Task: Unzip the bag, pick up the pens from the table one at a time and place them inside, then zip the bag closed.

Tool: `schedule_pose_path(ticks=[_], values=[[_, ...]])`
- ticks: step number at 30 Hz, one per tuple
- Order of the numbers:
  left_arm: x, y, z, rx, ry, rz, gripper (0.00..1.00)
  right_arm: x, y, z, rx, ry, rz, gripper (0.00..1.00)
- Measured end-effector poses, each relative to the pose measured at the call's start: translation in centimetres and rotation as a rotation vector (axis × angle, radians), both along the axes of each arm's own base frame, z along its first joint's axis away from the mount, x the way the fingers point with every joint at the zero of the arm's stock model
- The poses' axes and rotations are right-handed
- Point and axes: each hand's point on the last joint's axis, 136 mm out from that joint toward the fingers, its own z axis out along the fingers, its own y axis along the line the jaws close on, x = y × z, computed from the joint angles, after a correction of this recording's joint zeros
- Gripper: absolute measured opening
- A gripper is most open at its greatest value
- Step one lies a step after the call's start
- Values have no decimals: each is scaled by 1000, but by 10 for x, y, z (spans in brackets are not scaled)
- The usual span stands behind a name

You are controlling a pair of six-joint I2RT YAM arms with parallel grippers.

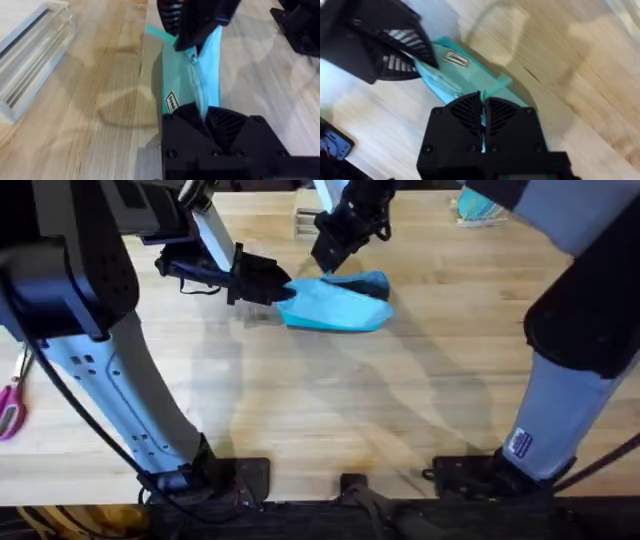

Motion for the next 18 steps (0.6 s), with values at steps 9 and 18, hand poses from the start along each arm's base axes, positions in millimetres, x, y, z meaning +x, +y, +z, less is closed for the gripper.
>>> schedule_pose_path(ticks=[9,18], values=[[0,-10,6,-34,-3,-8,43,1,-53,-4,-6,124,-113,34],[-3,-7,7,-35,33,1,42,19,-138,-9,-141,129,-260,34]])
